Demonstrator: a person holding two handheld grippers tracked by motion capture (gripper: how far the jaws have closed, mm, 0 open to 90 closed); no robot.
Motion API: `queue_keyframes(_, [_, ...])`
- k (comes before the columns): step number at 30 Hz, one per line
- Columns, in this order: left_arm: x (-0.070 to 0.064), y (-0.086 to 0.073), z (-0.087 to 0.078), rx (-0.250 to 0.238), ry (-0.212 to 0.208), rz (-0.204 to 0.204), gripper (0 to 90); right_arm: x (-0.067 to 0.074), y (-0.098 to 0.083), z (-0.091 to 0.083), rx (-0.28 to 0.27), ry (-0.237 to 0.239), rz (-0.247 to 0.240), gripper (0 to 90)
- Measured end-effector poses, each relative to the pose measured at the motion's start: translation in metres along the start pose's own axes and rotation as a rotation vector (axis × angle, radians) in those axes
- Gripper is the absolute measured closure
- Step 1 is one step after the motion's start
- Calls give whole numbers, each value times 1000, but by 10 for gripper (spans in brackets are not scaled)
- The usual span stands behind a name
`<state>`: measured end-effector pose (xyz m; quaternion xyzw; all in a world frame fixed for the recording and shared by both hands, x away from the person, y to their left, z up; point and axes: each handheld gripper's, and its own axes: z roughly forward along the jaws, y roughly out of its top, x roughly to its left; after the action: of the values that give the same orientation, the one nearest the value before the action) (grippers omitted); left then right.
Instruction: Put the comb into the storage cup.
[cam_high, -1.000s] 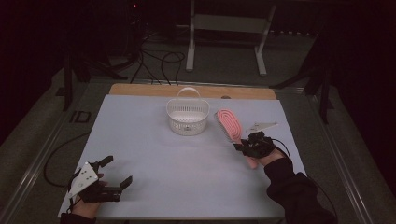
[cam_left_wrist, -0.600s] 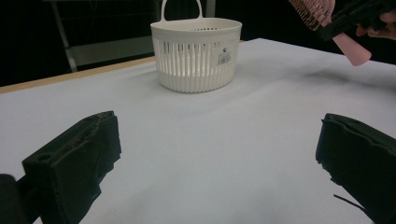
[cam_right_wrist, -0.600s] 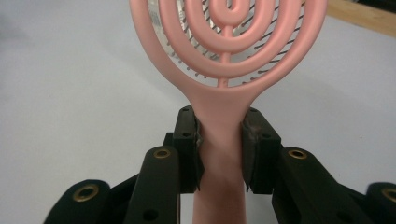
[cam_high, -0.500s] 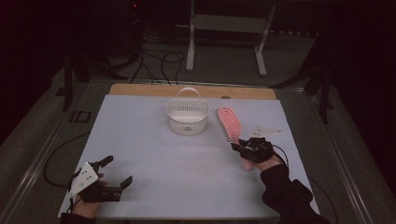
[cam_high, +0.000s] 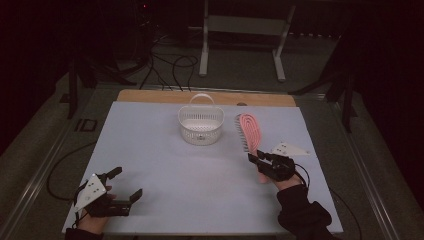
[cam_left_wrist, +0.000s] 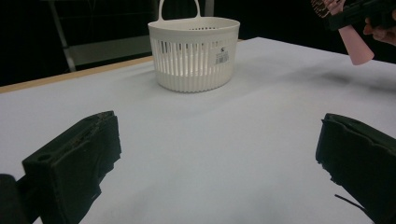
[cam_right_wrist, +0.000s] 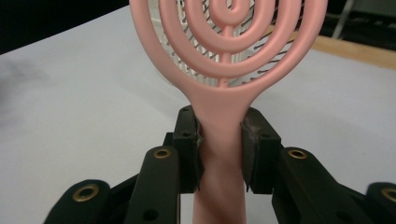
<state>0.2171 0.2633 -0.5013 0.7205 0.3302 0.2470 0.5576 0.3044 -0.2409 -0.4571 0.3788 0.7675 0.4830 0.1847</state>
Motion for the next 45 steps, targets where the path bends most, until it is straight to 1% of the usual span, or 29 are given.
queue_keyframes(1, [0, 0, 0, 0, -1, -1, 0, 1, 0, 0, -7, -10, -11, 705])
queue_keyframes(3, [0, 0, 0, 1, -1, -1, 0, 2, -1, -2, -32, -8, -25, 705])
queue_keyframes(4, [0, 0, 0, 0, -2, -3, 0, 2, -2, -2, -47, -12, -17, 706])
queue_keyframes(8, [-1, 1, 0, 2, -7, -6, 0, 1, -4, -5, -92, 5, -15, 705])
queue_keyframes(10, [-1, 2, 0, 1, -7, -9, 0, 2, -7, -7, -126, 7, -17, 705])
queue_keyframes(11, [-2, 2, 0, 0, -9, -9, 0, 2, -8, -8, -149, 23, -17, 705])
queue_keyframes(12, [-2, 3, 0, 0, -12, -8, 0, 4, -10, -9, -171, 27, -19, 705])
queue_keyframes(14, [-3, 4, 1, -1, -14, -11, 0, 7, -13, -13, -208, 15, -41, 705])
queue_keyframes(16, [-4, 5, 1, 2, -18, -15, 0, 8, -16, -15, -244, 15, -22, 705])
queue_keyframes(17, [-4, 6, 1, 3, -18, -15, 0, 8, -17, -15, -250, 8, -20, 705])
queue_keyframes(20, [-5, 9, 2, 11, -14, -22, 0, 10, -18, -14, -253, -7, -23, 705])
queue_keyframes(21, [-5, 10, 3, 22, -8, -24, 0, 10, -18, -14, -251, -7, -21, 705])
queue_keyframes(23, [-5, 13, 3, 25, -6, -31, 0, 11, -18, -12, -243, -10, -17, 705])
queue_keyframes(24, [-5, 15, 3, 30, -4, -32, 0, 11, -18, -11, -240, -2, -15, 705])
queue_keyframes(27, [-7, 22, 4, 37, -12, -42, 0, 14, -17, -10, -240, 7, -24, 705])
queue_keyframes(29, [-9, 27, 5, 43, -22, -46, 0, 15, -16, -10, -246, 3, -27, 705])
queue_keyframes(30, [-10, 31, 6, 51, -26, -45, 0, 14, -16, -10, -247, 12, -22, 705])
queue_keyframes(31, [-10, 34, 7, 57, -26, -43, 0, 15, -16, -10, -250, 6, -21, 705])
queue_keyframes(33, [-12, 42, 9, 65, -31, -34, 0, 14, -16, -10, -252, 13, -15, 705])
queue_keyframes(35, [-14, 50, 11, 81, -33, -29, 0, 14, -16, -10, -255, 8, -17, 705])
queue_keyframes(36, [-15, 54, 12, 79, -42, -30, 0, 14, -16, -10, -256, 13, -16, 705])
queue_keyframes(37, [-16, 58, 14, 80, -51, -33, 0, 14, -16, -10, -259, 8, -16, 705])
queue_keyframes(39, [-17, 67, 16, 82, -60, -37, 0, 13, -15, -10, -257, 14, -17, 705])
queue_keyframes(40, [-17, 71, 17, 78, -70, -44, 0, 14, -15, -10, -258, 9, -18, 705])
queue_keyframes(42, [-17, 80, 20, 78, -80, -59, 0, 13, -15, -9, -256, 17, -15, 706])
queue_keyframes(45, [-16, 93, 24, 76, -88, -78, 0, 13, -15, -9, -252, 17, -13, 705])
